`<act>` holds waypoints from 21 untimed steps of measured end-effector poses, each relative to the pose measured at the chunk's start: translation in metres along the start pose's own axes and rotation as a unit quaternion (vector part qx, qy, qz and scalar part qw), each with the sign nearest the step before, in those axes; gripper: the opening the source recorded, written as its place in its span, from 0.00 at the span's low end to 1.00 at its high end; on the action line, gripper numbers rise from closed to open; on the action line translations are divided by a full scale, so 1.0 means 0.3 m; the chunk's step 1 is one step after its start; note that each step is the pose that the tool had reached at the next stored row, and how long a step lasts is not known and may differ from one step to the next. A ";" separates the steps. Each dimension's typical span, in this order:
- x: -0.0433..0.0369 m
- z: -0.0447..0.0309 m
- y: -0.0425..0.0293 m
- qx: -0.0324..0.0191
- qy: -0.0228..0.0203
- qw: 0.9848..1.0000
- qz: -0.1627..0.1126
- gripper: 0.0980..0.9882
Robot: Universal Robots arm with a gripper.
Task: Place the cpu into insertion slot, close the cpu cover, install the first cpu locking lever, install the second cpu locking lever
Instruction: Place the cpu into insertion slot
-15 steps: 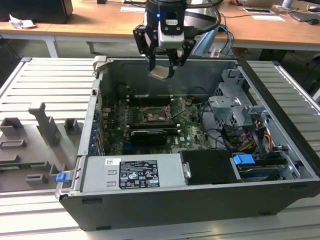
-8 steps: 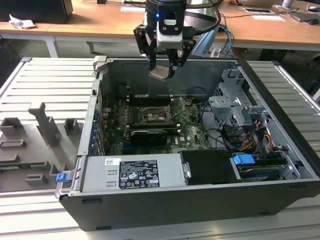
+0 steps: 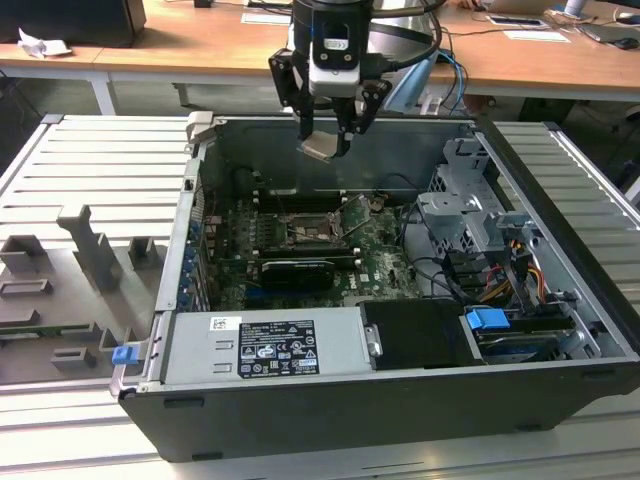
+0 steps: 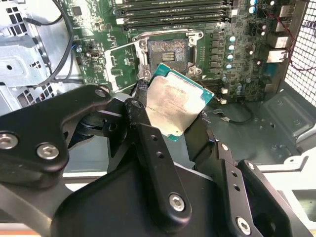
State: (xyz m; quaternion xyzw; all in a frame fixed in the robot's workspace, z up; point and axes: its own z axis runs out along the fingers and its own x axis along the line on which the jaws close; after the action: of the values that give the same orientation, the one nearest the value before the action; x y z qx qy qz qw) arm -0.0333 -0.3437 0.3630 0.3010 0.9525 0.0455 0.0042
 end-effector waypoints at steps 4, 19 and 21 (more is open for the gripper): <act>0.000 0.000 0.000 0.000 -0.001 1.000 0.010 0.50; 0.000 0.000 0.000 -0.001 -0.004 0.999 0.048 0.50; 0.000 0.000 0.000 -0.001 -0.005 0.998 0.055 0.50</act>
State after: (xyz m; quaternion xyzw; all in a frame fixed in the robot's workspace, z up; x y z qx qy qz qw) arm -0.0333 -0.3437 0.3630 0.3531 0.9345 0.0452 0.0067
